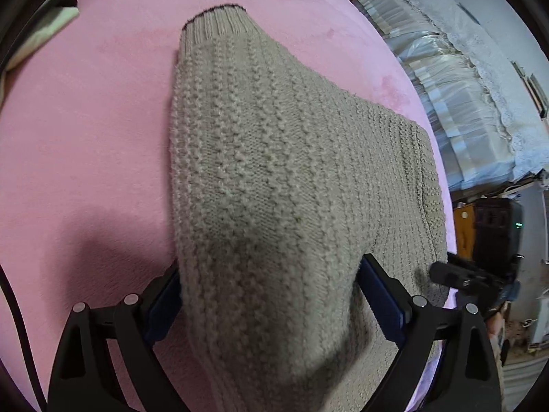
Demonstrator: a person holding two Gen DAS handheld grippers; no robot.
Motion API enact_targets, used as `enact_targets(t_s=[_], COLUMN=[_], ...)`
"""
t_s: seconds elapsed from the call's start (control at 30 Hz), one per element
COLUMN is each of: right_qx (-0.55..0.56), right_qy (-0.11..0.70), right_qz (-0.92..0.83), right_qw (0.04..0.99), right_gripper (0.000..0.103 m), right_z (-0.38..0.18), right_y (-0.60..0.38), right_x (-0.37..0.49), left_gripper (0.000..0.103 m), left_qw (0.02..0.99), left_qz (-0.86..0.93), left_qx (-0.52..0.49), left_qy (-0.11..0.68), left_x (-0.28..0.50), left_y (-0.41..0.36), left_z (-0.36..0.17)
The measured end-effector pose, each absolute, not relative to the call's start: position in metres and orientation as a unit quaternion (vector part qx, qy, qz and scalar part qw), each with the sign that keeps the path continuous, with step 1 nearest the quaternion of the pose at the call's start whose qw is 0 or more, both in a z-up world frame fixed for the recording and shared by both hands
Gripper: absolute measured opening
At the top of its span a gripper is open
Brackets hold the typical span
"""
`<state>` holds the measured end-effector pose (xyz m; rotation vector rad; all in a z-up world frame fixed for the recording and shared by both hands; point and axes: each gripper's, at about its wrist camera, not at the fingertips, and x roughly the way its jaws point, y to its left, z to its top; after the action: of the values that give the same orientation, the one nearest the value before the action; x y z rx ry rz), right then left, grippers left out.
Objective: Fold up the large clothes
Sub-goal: 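Grasp the folded grey cardigan with both tools and lift it, then carry the grey cardigan with both tools onto the pale green garment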
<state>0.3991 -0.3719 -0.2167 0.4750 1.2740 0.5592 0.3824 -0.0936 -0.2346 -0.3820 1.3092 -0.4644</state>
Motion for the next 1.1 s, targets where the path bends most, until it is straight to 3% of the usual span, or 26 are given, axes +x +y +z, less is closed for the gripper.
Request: enact_targets(t_s=[0.37, 0.5, 0.57, 0.77, 0.87, 0.93, 1.1], right_qx=[0.238, 0.237, 0.225, 0.221, 0.217, 0.209, 0.201], right_qy=[0.576, 0.588, 0.592, 0.569, 0.556, 0.549, 0.526], right_qz=[0.261, 0.235, 0.222, 0.197, 0.189, 0.183, 0.171], right_qw=[0.738, 0.737, 0.741, 0.767, 0.780, 0.788, 0.808], right_gripper=[0.103, 0.101, 0.097, 0.068, 0.059, 0.054, 0.048], right_z=[-0.236, -0.236, -0.232, -0.220, -0.215, -0.210, -0.185], right_y=[-0.372, -0.370, -0.359, -0.354, -0.354, -0.350, -0.344], right_x=[0.394, 0.392, 0.391, 0.376, 0.369, 0.365, 0.352], left_gripper=[0.099, 0.093, 0.091, 0.091, 0.080, 0.065, 0.054], left_qw=[0.736, 0.756, 0.762, 0.784, 0.796, 0.807, 0.827], left_qz=[-0.252, -0.232, -0.215, -0.178, -0.162, -0.156, -0.162], left_qx=[-0.181, -0.147, -0.138, -0.114, -0.091, -0.063, -0.030], left_qy=[0.601, 0.594, 0.594, 0.583, 0.576, 0.566, 0.537], left_x=[0.390, 0.386, 0.387, 0.380, 0.375, 0.370, 0.353], left_y=[-0.097, -0.106, -0.114, -0.130, -0.136, -0.144, -0.148], left_z=[-0.251, -0.244, -0.237, -0.226, -0.217, -0.207, -0.177])
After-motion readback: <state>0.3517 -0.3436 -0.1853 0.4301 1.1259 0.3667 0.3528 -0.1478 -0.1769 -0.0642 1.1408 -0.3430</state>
